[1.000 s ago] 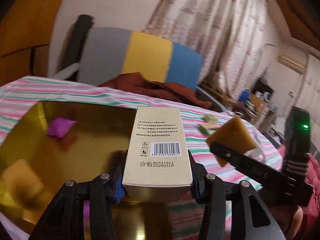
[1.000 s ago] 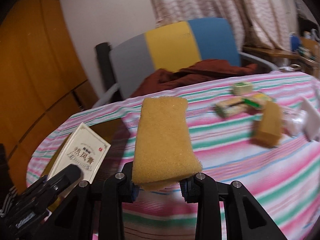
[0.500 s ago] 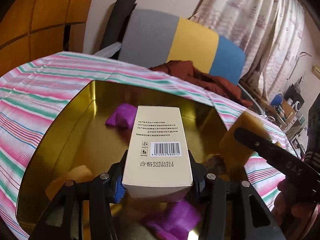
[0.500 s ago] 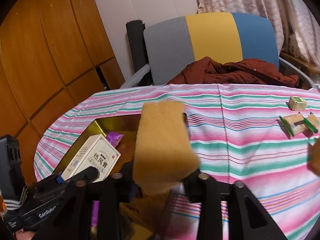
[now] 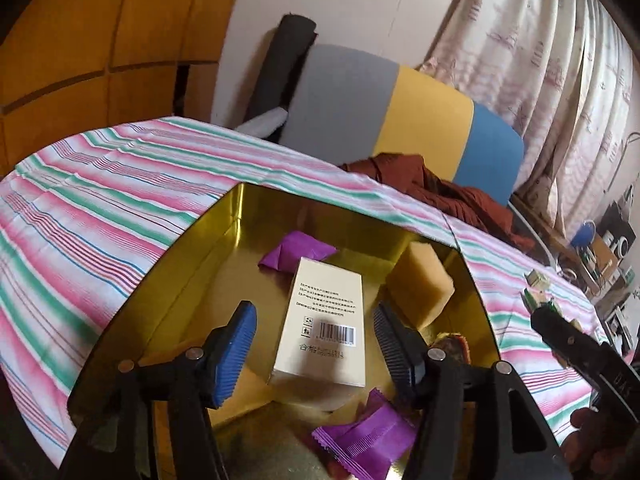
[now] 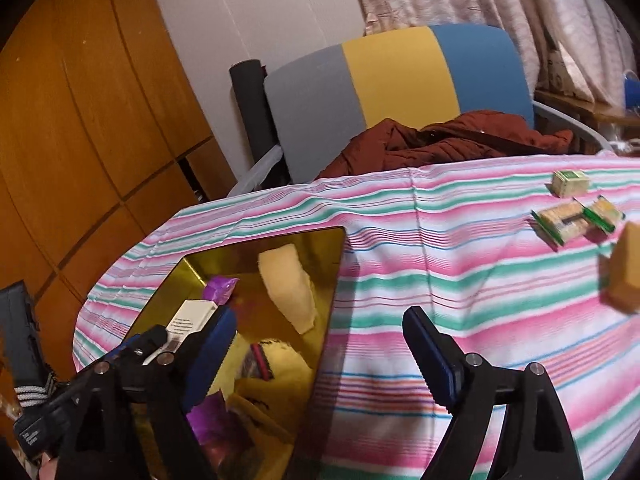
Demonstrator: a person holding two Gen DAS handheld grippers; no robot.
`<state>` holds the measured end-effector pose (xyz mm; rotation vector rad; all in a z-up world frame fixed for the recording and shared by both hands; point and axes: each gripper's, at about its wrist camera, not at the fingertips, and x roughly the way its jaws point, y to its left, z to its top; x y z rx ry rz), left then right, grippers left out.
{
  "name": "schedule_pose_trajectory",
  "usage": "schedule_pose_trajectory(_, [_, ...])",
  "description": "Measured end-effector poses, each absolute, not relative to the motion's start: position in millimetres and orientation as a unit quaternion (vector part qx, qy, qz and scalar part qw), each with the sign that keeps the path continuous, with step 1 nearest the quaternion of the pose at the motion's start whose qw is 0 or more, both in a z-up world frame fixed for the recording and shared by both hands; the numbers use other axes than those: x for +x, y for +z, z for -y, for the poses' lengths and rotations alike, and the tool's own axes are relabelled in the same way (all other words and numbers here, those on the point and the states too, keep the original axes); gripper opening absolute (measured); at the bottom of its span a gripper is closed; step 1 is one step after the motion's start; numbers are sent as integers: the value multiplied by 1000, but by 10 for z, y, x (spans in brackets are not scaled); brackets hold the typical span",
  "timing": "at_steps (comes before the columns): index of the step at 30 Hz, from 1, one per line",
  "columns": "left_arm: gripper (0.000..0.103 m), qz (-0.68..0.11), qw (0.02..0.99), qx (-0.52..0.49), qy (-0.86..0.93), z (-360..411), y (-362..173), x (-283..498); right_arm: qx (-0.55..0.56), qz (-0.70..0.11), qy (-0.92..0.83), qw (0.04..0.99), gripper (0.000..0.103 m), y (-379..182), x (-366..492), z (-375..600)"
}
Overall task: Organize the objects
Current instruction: 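Carry the carton and yellow sponge into the gold tray and open both grippers, then withdraw both grippers from the gold tray back toward the pile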
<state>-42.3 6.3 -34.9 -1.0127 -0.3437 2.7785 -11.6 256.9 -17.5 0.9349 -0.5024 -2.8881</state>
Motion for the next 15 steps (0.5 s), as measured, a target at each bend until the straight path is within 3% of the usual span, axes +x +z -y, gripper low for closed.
schedule_pose_trajectory(15, [63, 68, 166, -335, 925, -653, -223, -57, 310, 195, -931, -8, 88, -334, 186, -2972])
